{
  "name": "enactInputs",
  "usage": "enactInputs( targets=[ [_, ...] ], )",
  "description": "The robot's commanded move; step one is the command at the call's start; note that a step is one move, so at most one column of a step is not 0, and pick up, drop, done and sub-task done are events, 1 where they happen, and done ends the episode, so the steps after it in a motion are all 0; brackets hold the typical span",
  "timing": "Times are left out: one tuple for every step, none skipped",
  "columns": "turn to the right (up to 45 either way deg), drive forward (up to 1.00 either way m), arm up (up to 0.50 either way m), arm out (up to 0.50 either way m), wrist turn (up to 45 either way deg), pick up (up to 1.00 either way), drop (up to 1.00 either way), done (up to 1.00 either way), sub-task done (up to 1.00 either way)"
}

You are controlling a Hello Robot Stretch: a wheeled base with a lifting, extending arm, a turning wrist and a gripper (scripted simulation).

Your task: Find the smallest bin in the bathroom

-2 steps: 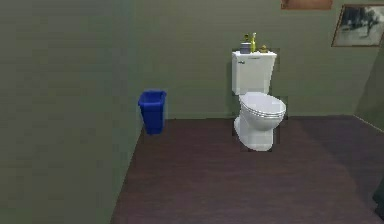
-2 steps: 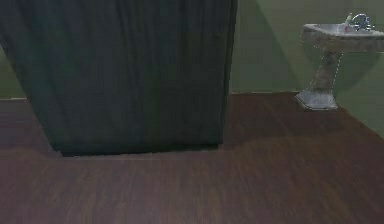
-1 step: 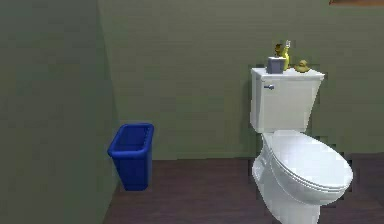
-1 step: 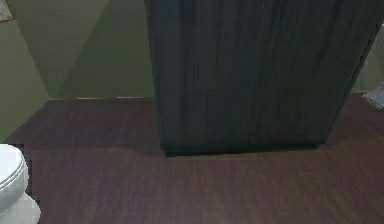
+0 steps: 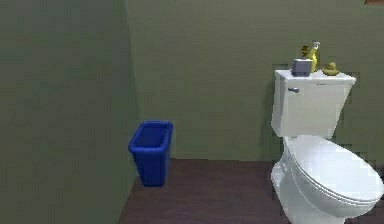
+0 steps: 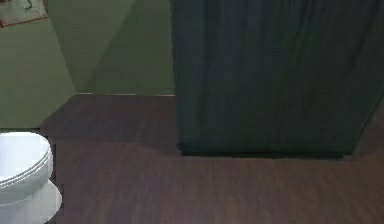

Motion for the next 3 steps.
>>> enactInputs(
  targets=[
    [0.0,0.60,0.00,0.00,0.0,0.00,0.00,0.00,0.00],
    [-18.0,0.00,0.00,0.00,0.0,0.00,0.00,0.00,0.00],
    [0.0,0.00,0.00,0.00,0.0,0.00,0.00,1.00,0.00]
  ],
)
